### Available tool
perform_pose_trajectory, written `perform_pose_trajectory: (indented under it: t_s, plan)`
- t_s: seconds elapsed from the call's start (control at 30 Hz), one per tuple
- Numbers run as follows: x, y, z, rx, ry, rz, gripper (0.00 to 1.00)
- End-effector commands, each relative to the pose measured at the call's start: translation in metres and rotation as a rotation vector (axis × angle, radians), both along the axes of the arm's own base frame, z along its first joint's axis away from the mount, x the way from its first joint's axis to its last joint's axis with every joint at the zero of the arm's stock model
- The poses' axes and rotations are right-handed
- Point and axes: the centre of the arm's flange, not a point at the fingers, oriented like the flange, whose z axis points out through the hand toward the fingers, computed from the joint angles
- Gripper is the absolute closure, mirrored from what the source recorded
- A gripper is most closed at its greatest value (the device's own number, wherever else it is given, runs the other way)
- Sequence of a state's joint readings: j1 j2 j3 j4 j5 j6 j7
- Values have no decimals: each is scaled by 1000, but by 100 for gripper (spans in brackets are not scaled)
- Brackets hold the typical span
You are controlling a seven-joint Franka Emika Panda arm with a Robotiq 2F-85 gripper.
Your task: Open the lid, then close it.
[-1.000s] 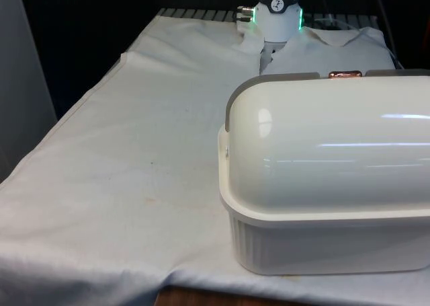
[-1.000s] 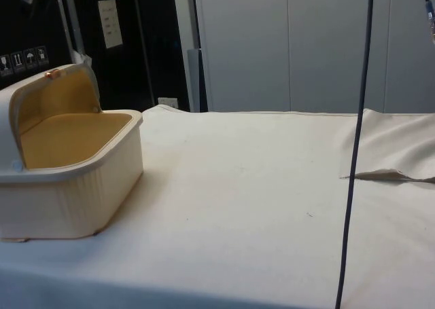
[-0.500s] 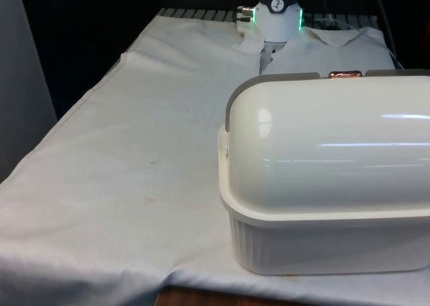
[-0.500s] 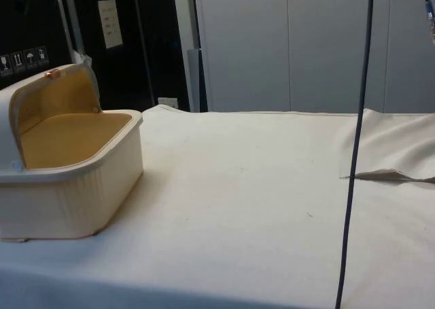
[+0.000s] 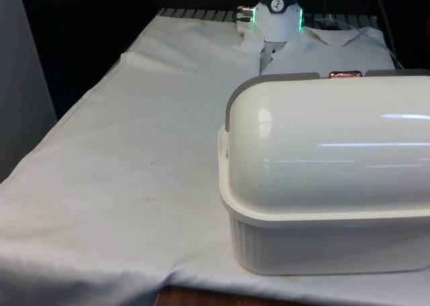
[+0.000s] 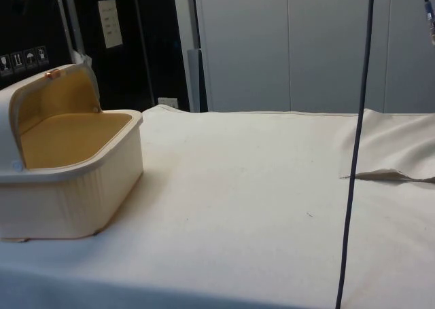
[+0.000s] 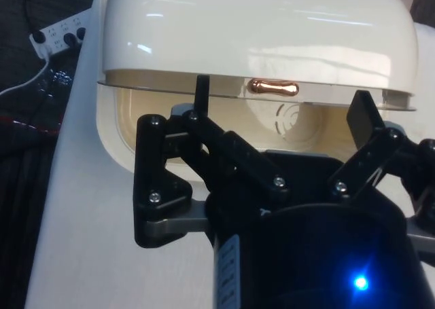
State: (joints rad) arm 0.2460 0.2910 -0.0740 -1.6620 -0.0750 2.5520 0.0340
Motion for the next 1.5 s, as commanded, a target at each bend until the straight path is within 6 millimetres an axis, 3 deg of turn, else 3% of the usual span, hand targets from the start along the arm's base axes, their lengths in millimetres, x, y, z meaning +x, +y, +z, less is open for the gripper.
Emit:
perform_pose_trajectory:
  t_s: [0.0, 0.4, 0.9, 0.93, 0.97, 1.03, 1.13, 1.2, 1.23, 1.4, 1.47]
  plan:
    - [0, 0, -1, -2, -2, -1, 0]
    - [3, 0, -5, -5, 4, 0, 0]
    - [34, 0, -21, -14, -14, -4, 1]
    - [35, 0, -21, -14, -15, -5, 5]
    - [37, 0, -23, -15, -14, -5, 17]
    - [38, 0, -24, -15, -15, -6, 28]
    - [38, 0, -24, -16, -9, -8, 43]
    - [39, 0, -25, -15, -15, -5, 48]
    - [40, 0, -25, -16, -14, -5, 58]
    - [38, 0, -25, -16, -8, -8, 81]
    - [40, 0, -26, -16, -14, -7, 86]
